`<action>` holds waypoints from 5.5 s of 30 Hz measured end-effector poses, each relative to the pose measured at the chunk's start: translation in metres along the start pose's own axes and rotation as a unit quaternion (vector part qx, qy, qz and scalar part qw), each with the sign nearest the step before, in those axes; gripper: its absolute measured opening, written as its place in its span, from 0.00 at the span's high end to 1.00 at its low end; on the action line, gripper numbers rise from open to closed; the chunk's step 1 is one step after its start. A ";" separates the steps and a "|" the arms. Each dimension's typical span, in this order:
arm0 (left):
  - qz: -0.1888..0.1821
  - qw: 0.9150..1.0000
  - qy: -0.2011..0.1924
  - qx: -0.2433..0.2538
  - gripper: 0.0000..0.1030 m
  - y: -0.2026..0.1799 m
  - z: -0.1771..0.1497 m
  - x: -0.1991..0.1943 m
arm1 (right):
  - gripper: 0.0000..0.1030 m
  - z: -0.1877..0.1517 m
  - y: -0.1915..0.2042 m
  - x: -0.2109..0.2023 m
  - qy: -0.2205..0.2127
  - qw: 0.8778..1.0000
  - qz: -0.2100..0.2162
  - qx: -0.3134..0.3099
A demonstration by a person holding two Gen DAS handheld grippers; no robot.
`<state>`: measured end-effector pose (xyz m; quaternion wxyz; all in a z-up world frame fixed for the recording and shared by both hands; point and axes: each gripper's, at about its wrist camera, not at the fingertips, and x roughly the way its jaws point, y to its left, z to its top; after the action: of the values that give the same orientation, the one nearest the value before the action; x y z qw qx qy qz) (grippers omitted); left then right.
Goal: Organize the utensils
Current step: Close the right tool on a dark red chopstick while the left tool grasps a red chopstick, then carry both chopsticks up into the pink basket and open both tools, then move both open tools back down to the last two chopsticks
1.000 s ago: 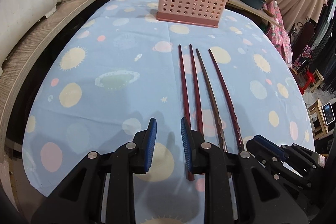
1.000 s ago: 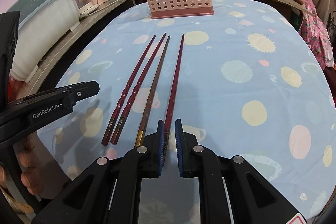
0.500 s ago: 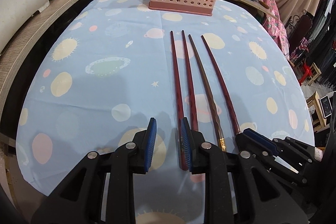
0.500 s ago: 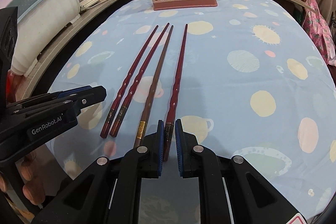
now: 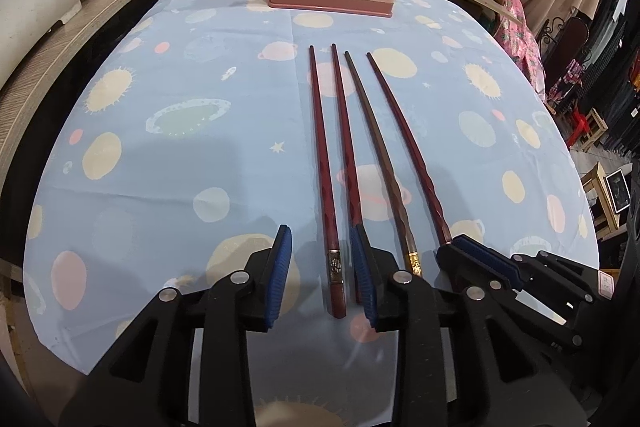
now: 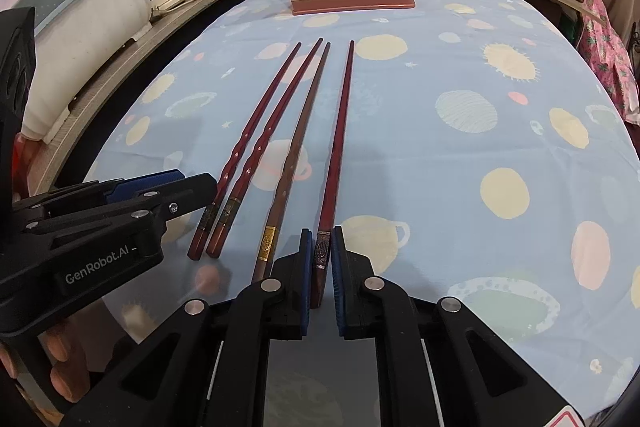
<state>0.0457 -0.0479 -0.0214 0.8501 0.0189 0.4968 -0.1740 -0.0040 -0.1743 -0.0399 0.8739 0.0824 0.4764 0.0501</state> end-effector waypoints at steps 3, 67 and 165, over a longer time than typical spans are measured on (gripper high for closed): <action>-0.001 1.000 0.005 0.001 0.71 -0.001 -0.001 0.003 | 0.91 0.000 -0.001 0.000 0.000 1.000 0.000 0.000; 0.013 0.984 -0.171 -0.044 0.93 0.025 0.162 -0.108 | 0.93 0.172 -0.040 -0.116 -0.225 0.973 0.009 0.046; 0.053 0.988 -0.136 -0.051 0.68 0.030 0.132 -0.042 | 0.80 0.132 -0.029 -0.053 -0.140 0.989 0.015 0.048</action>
<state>0.1472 -0.0348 0.0772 0.9177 -0.0217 0.3829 -0.1040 0.0787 -0.2241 0.0683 0.9263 0.1374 0.3498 0.0281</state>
